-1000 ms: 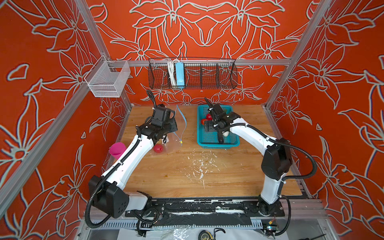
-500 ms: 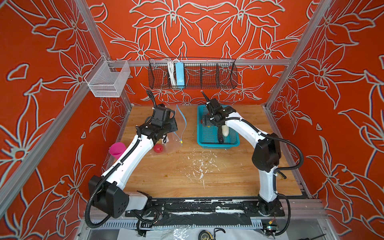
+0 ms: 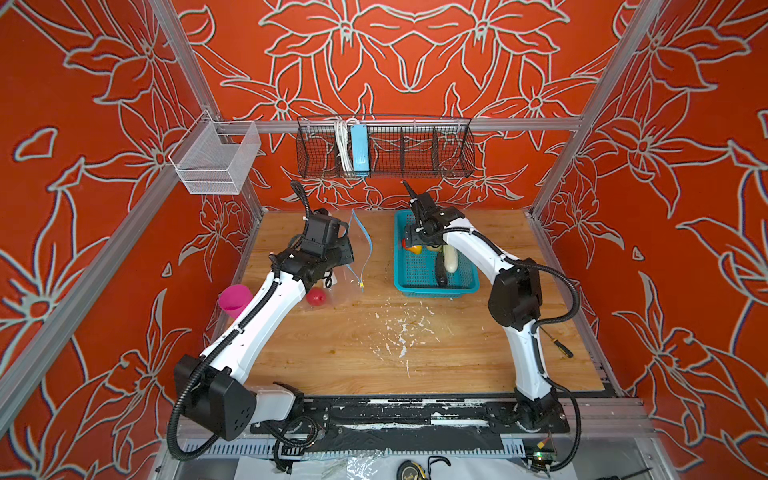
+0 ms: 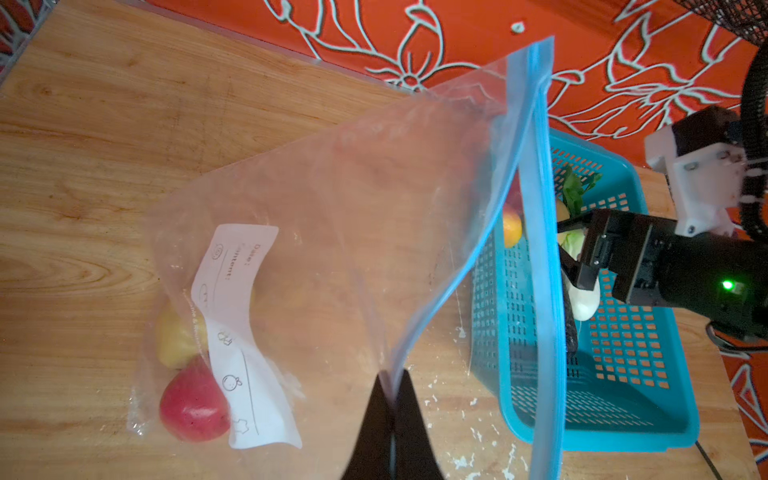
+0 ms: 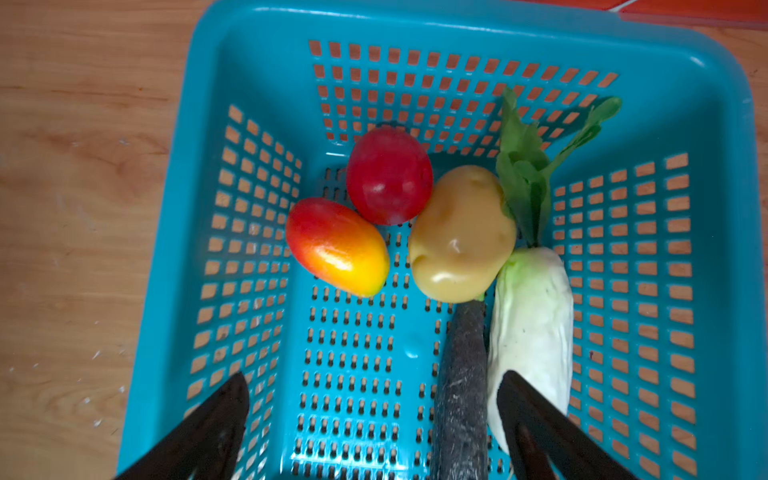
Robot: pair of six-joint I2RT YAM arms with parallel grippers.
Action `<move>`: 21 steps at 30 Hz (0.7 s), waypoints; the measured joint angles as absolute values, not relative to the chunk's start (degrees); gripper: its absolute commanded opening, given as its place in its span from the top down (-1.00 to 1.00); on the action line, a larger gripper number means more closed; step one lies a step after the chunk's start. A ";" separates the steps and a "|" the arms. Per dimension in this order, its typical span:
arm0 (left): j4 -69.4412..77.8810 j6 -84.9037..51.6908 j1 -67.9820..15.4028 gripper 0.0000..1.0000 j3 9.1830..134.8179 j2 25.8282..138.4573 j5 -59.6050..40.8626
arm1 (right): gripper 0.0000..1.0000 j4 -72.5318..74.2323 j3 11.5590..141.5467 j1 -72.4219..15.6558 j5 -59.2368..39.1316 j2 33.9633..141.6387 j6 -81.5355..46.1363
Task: Place the food in the zip-top bag and seal the zipper
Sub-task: 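Lower the right gripper into the basket and grasp another red fruit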
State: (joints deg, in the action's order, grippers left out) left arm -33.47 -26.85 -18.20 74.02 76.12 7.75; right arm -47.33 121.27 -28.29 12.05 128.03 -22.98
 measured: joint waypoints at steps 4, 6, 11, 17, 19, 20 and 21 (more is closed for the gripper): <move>-33.47 -26.85 -18.20 1.00 74.02 75.22 7.81 | -0.89 -47.35 121.80 -27.92 12.75 129.12 -22.98; -33.43 -26.85 -18.20 1.00 74.02 74.37 7.86 | -0.89 -47.31 121.89 -27.75 12.82 129.21 -22.98; -33.36 -26.83 -18.20 1.00 74.02 73.34 8.08 | -0.87 -46.24 122.34 -27.20 12.84 129.64 -23.03; -33.36 -26.83 -18.20 1.00 74.02 73.34 8.58 | -0.85 -44.47 124.20 -26.65 12.78 132.57 -23.51; -33.36 -26.83 -18.20 1.00 74.02 73.34 8.58 | -0.85 -43.88 124.25 -26.59 12.73 133.45 -23.77; -33.34 -26.85 -18.20 1.00 74.02 73.34 8.56 | -0.84 -43.59 124.25 -26.59 12.67 133.80 -23.88; -33.34 -26.85 -18.20 1.00 74.02 73.34 8.54 | -0.84 -43.18 124.25 -26.59 12.64 134.08 -24.01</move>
State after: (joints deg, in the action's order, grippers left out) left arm -33.34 -26.85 -18.20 74.02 73.34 8.54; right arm -43.18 124.25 -26.59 12.64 134.08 -24.01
